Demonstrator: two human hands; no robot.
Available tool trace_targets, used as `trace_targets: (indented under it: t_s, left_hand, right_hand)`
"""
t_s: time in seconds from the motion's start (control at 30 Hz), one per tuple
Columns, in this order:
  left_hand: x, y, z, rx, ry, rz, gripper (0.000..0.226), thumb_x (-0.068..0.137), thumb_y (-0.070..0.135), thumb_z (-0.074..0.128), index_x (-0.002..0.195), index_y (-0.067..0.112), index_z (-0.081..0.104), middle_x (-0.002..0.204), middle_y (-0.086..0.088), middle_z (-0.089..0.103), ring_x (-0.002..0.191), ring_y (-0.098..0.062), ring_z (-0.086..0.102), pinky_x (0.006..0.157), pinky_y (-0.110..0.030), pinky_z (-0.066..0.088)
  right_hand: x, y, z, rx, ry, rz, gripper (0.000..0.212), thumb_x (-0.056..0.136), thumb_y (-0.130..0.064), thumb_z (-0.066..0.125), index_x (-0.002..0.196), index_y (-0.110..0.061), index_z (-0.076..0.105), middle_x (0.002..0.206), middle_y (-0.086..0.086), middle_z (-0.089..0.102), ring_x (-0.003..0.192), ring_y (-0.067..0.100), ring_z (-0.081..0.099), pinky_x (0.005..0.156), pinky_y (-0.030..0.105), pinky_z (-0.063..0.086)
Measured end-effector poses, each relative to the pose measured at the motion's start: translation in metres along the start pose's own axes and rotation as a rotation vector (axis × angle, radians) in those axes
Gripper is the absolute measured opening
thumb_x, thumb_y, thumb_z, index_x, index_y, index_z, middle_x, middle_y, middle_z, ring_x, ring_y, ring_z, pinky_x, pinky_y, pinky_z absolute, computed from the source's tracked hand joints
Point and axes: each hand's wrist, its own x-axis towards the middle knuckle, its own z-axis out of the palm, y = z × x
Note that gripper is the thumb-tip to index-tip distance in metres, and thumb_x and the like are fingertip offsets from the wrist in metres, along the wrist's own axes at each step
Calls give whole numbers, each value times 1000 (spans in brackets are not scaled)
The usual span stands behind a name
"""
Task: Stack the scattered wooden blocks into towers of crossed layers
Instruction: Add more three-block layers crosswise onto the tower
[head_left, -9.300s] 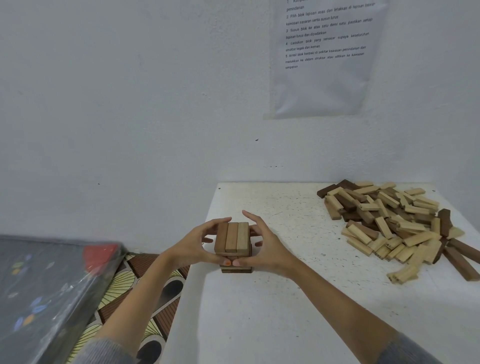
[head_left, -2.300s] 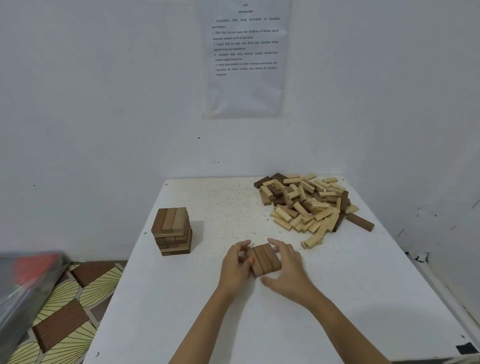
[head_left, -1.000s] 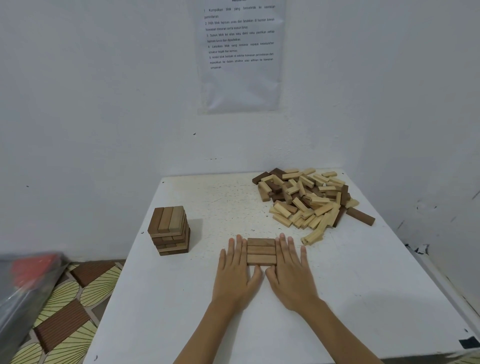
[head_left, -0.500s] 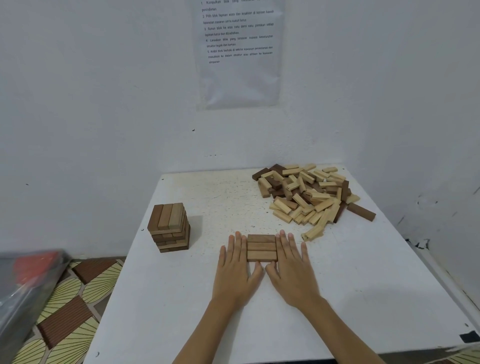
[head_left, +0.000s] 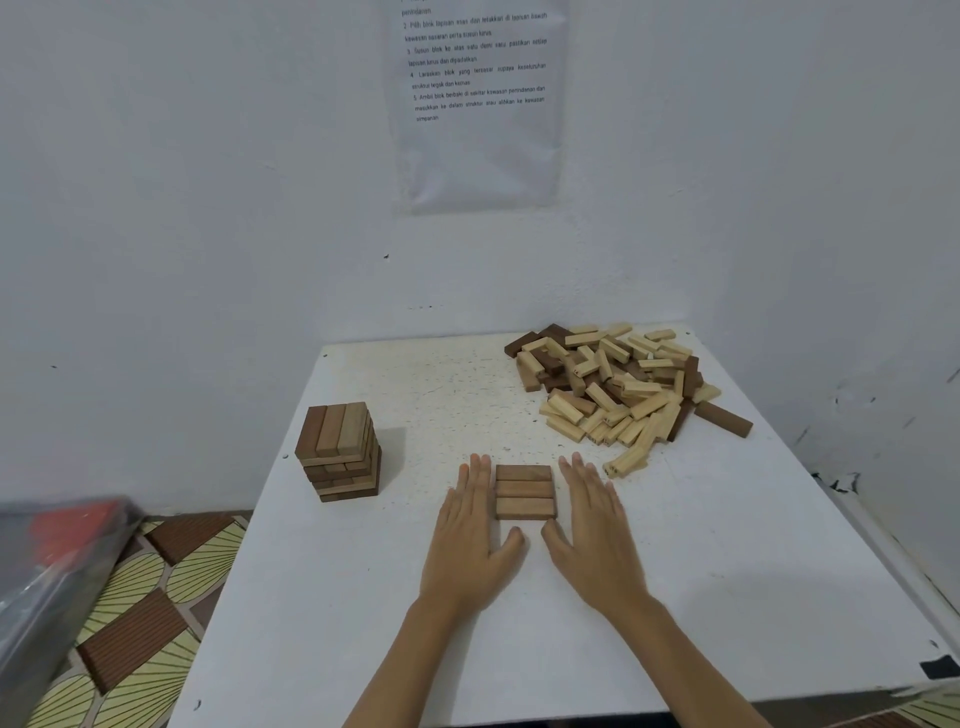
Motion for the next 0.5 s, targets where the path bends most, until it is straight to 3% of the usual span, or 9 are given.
trace_targets:
  t_s: [0.1,0.27,0.4,0.5]
  left_hand:
    - [-2,1,-6,-91,31,70,77,89,29,54,153,36,12,160,21,-6,143,7,-16,117,-25,-2]
    - [-1,1,-5,-68,86,104,60,92,29,53,148,31,32,159,23,-2,144,4,-15,117,-27,-2]
    - [3,-2,-7,-86,46,107,61,90,40,45,148,32,30,160,21,5,145,4,-14,119,-28,-5]
    - [11,-9,-10,-60,11,141,42,90,42,46,129,27,53,158,16,23,146,3,-5,121,-28,-3]
  right_hand:
    - [-3,1,-2,70,45,-29,59,88,-37,39,145,-28,33,161,-6,15,149,10,4,120,32,3]
    - [-3,0,0,-22,32,-66,67,85,-51,21,141,-23,42,161,-8,16,149,11,1,117,31,-1]
    - [-1,-1,0,-41,22,-86,63,86,-50,23,138,-24,47,160,-8,20,149,14,3,119,39,7]
    - [3,1,-2,-54,2,-129,57,86,-48,28,130,-22,55,156,-6,29,149,15,9,119,44,16]
